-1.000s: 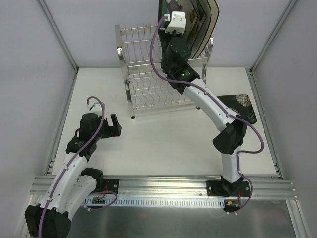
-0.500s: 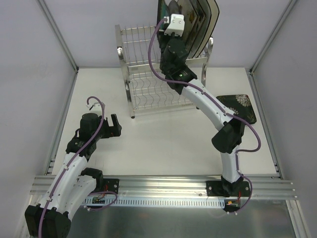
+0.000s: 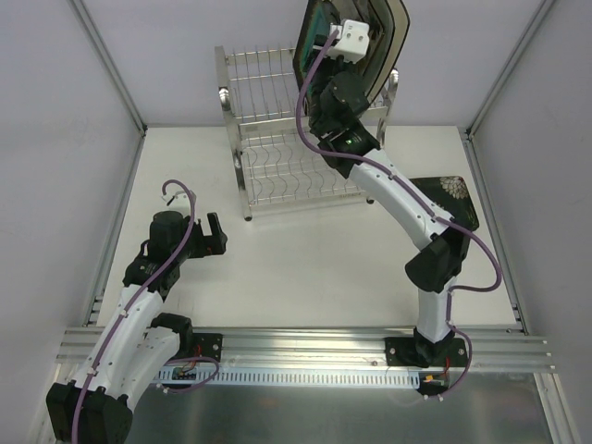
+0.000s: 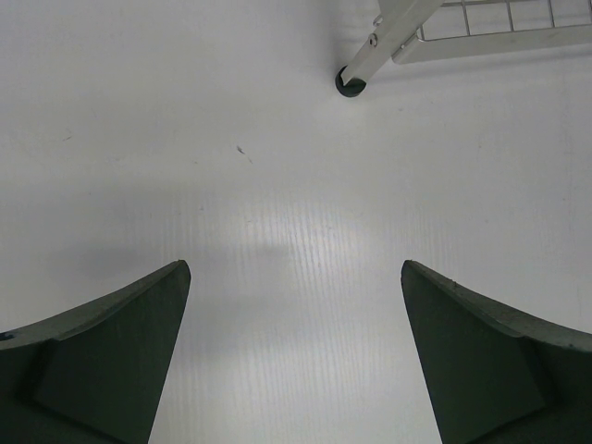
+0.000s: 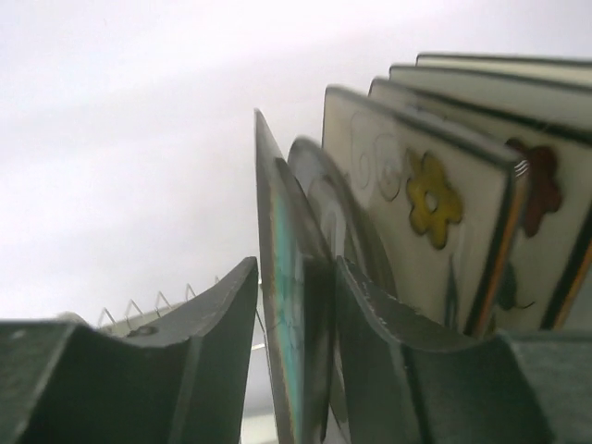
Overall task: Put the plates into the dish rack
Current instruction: Insert the plate into the dish rack, then grab a plate with the right arm
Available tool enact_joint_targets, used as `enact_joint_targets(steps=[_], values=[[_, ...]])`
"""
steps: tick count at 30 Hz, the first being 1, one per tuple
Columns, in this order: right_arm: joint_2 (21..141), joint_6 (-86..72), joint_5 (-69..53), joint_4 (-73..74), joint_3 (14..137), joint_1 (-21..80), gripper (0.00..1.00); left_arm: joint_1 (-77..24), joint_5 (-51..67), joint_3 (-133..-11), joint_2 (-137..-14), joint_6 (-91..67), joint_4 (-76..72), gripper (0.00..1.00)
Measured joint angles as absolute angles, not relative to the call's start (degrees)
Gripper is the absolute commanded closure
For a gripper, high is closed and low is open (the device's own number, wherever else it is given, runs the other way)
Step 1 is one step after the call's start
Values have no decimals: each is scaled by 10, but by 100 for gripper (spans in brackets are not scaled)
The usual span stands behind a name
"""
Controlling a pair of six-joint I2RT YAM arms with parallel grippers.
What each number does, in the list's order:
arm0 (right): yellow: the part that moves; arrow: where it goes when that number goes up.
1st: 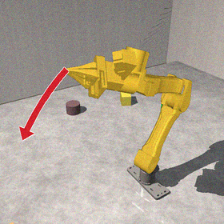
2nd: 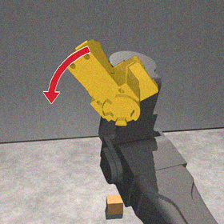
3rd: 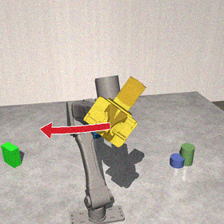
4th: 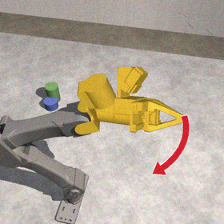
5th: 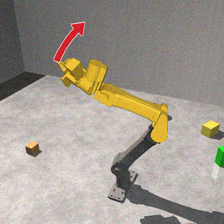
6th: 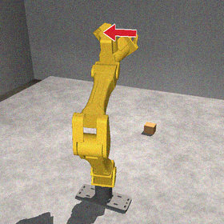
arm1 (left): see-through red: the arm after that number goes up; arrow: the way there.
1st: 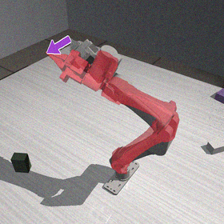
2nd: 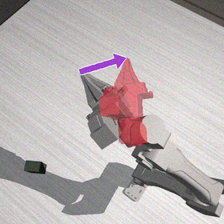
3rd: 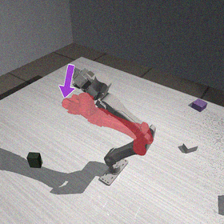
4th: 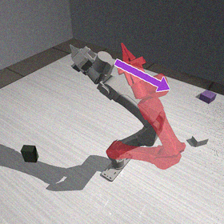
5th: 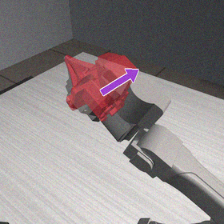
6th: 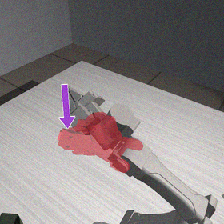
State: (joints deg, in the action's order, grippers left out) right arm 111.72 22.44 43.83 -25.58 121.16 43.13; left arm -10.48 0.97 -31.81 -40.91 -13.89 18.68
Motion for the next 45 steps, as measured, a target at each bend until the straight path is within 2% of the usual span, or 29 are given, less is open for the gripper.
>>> enact_joint_targets(steps=[22,32,39,45], values=[[1001,204,384,-245,1134,429,3,-105,-6,-318,-397,-138,187,1],[884,200,337,-188,1051,429,0,-105,-6,-318,-396,-138,187,1],[768,201,356,-137,938,419,0,-105,-6,-318,-396,-138,187,1],[670,146,384,-36,833,336,0,-105,-6,-318,-396,-138,187,1]])
